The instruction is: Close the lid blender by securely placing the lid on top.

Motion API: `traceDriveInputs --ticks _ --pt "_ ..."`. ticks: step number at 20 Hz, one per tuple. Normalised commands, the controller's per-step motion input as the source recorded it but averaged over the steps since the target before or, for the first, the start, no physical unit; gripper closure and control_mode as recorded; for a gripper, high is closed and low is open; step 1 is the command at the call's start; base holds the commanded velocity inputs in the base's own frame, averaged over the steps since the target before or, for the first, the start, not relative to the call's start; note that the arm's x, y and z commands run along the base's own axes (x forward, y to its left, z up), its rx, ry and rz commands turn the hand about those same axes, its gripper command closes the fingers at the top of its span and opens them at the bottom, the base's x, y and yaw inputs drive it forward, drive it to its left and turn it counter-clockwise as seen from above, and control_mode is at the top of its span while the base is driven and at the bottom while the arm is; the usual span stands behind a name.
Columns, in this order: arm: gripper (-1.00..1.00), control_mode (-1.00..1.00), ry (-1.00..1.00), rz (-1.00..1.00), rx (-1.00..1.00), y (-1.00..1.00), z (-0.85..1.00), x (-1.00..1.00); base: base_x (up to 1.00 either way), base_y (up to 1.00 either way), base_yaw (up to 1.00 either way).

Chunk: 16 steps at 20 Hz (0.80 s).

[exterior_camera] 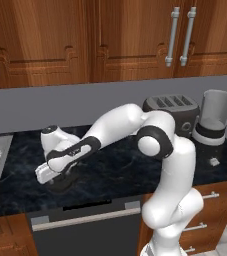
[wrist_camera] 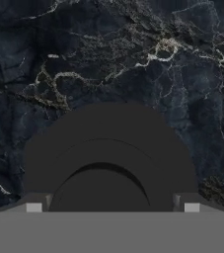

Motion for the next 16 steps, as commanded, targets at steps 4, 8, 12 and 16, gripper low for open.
traceDriveInputs --ticks 4,8,12,16 --pt "1.0 -1.0 -0.14 0.0 0.04 -0.08 0.0 -0.31 0.0 0.0 0.0" --pt "1.0 -1.0 -0.18 0.0 0.06 -0.26 0.07 -0.37 0.0 0.0 0.0" --pt "1.0 -1.0 -0.18 0.0 0.13 -0.48 0.45 -0.24 0.0 0.0 0.0" --pt "1.0 -1.0 -0.14 0.0 0.15 -0.56 0.81 -0.02 0.0 0.0 0.0"
